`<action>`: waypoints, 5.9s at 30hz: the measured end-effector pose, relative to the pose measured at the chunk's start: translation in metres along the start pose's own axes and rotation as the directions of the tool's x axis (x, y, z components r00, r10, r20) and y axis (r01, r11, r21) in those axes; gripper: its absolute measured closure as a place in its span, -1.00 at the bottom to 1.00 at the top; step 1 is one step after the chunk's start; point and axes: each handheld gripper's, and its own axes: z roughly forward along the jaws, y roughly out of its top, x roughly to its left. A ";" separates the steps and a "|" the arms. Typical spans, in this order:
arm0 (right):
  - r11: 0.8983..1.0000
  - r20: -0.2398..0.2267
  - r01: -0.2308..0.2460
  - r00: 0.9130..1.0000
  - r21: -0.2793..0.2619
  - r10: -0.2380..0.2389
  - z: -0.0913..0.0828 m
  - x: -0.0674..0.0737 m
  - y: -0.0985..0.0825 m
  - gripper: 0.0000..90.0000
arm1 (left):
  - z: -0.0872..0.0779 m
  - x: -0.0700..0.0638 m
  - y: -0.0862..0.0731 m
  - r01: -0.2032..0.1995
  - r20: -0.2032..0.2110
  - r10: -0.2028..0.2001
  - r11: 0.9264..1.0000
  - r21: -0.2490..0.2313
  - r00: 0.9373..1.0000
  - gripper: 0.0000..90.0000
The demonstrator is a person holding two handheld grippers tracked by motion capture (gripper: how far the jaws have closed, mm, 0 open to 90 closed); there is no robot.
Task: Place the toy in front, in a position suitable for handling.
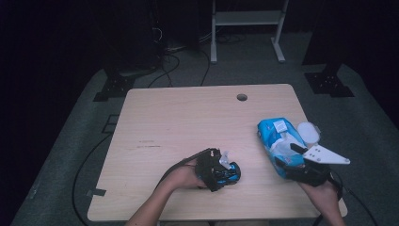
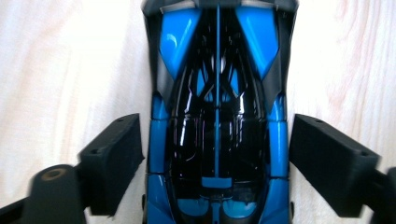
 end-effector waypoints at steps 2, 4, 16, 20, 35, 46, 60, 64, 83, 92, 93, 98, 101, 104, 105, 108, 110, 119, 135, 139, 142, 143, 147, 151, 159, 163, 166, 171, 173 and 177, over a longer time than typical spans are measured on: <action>1.000 0.026 -0.009 1.000 0.001 0.009 0.001 -0.007 0.001 -0.46 | -0.003 -0.001 0.001 0.012 -0.017 -0.013 1.000 -0.022 1.000 -0.73; 0.999 0.064 -0.038 0.997 0.020 0.037 0.006 -0.020 0.002 -0.46 | -0.012 -0.003 -0.001 0.046 -0.038 -0.050 0.994 -0.096 0.998 -0.78; 0.982 0.157 -0.018 0.988 0.189 -0.013 0.047 -0.035 -0.010 -0.17 | -0.026 -0.033 -0.067 0.209 -0.120 -0.266 0.912 -0.353 0.957 -0.80; 0.979 0.174 -0.033 0.985 0.202 -0.003 0.054 -0.032 -0.013 0.10 | -0.027 -0.033 -0.071 0.210 -0.149 -0.272 0.918 -0.336 0.951 -0.81; 0.991 0.200 0.006 0.979 0.130 -0.032 0.033 -0.025 -0.015 0.89 | -0.023 -0.030 -0.081 0.226 -0.141 -0.285 0.916 -0.332 0.948 -0.81; 0.998 0.159 0.062 0.985 -0.003 -0.061 0.001 -0.013 0.007 0.91 | -0.026 -0.029 -0.083 0.207 -0.148 -0.268 0.919 -0.335 0.952 -0.81; 0.990 -0.230 0.116 0.964 -0.085 -0.133 -0.006 0.058 0.059 0.91 | -0.029 -0.030 -0.085 0.187 -0.165 -0.255 0.920 -0.343 0.953 -0.81; 0.994 -0.372 0.108 0.921 -0.035 -0.113 0.004 0.078 0.063 0.90 | -0.028 -0.030 -0.085 0.187 -0.164 -0.255 0.920 -0.343 0.953 -0.81; 0.925 -0.449 0.264 0.885 0.274 -0.119 0.098 0.106 0.035 0.64 | -0.024 -0.027 -0.085 0.208 -0.125 -0.265 0.914 -0.348 0.956 -0.73; 0.929 -0.447 0.241 0.890 0.282 -0.095 0.119 0.114 0.022 0.36 | -0.021 -0.026 -0.088 0.211 -0.088 -0.254 0.918 -0.336 0.963 -0.70; 0.944 -0.450 0.207 0.890 0.255 -0.073 0.118 0.113 0.014 0.37 | -0.020 -0.026 -0.088 0.211 -0.083 -0.252 0.919 -0.332 0.964 -0.70; 0.961 -0.453 0.167 0.890 0.222 -0.050 0.116 0.111 0.006 0.43 | -0.012 -0.021 -0.088 0.219 -0.095 -0.259 0.926 -0.308 0.961 -0.70; 0.961 -0.453 0.162 0.890 0.224 -0.045 0.116 0.111 0.006 0.47 | -0.012 -0.019 -0.089 0.223 -0.086 -0.259 0.926 -0.304 0.962 -0.73; 0.962 -0.458 0.157 0.888 0.225 -0.038 0.116 0.109 0.006 0.53 | -0.009 -0.019 -0.090 0.211 -0.082 -0.243 0.934 -0.289 0.966 -0.73; 0.962 -0.458 0.157 0.888 0.225 -0.038 0.116 0.109 0.006 0.53 | -0.009 -0.019 -0.090 0.211 -0.082 -0.243 0.934 -0.289 0.966 -0.73; 0.963 -0.469 0.124 0.883 0.239 0.003 0.118 0.104 0.005 0.57 | -0.007 -0.017 -0.093 0.229 -0.053 -0.256 0.927 -0.298 0.965 -0.71; 0.962 -0.468 0.127 0.884 0.241 0.000 0.117 0.104 0.006 0.58 | -0.007 -0.017 -0.093 0.229 -0.051 -0.255 0.926 -0.300 0.966 -0.65; 0.954 -0.431 0.170 0.901 0.248 -0.049 0.111 0.104 0.007 0.62 | -0.008 -0.019 -0.092 0.205 -0.057 -0.235 0.926 -0.316 0.970 -0.52; 0.929 -0.391 0.286 0.903 0.233 -0.180 0.093 0.113 0.007 0.65 | 0.000 -0.016 -0.083 0.203 -0.033 -0.225 0.923 -0.328 0.974 -0.57; 0.928 -0.371 0.276 0.913 0.249 -0.172 0.083 0.104 0.000 0.68 | -0.001 -0.019 -0.082 0.196 -0.025 -0.216 0.925 -0.324 0.976 -0.54; 0.940 -0.360 0.221 0.925 0.259 -0.118 0.080 0.095 -0.003 0.72 | -0.001 -0.023 -0.080 0.189 -0.032 -0.210 0.929 -0.318 0.977 -0.50; 0.941 -0.355 0.221 0.927 0.256 -0.122 0.081 0.098 -0.004 0.72 | -0.001 -0.024 -0.080 0.193 -0.033 -0.215 0.928 -0.318 0.976 -0.50; 0.938 -0.404 0.271 0.900 0.218 -0.166 0.085 0.119 -0.002 0.73 | -0.001 -0.023 -0.081 0.201 -0.021 -0.219 0.924 -0.325 0.975 -0.50; 0.930 -0.393 0.291 0.900 0.225 -0.187 0.084 0.117 0.000 0.73 | -0.001 -0.024 -0.081 0.200 -0.027 -0.220 0.925 -0.324 0.975 -0.50; 0.944 -0.341 0.236 0.928 0.233 -0.148 0.077 0.101 -0.006 0.74 | -0.001 -0.024 -0.080 0.198 -0.024 -0.217 0.926 -0.322 0.976 -0.49; 0.939 -0.385 0.278 0.904 0.202 -0.185 0.085 0.123 -0.003 0.74 | -0.001 -0.024 -0.081 0.199 -0.022 -0.218 0.925 -0.324 0.976 -0.49; 0.935 -0.397 0.287 0.898 0.206 -0.188 0.086 0.123 -0.001 0.74 | -0.001 -0.025 -0.082 0.203 -0.024 -0.223 0.922 -0.328 0.974 -0.49; 0.943 -0.328 0.238 0.932 0.233 -0.154 0.082 0.095 -0.005 0.75 | -0.001 -0.024 -0.082 0.197 -0.019 -0.216 0.923 -0.330 0.976 -0.49; 0.949 -0.325 0.210 0.937 0.236 -0.126 0.081 0.092 -0.006 0.75 | -0.001 -0.024 -0.081 0.194 -0.022 -0.213 0.926 -0.325 0.977 -0.49; 0.949 -0.344 0.224 0.929 0.223 -0.138 0.083 0.103 -0.005 0.75 | -0.001 -0.025 -0.082 0.201 -0.021 -0.220 0.923 -0.329 0.975 -0.49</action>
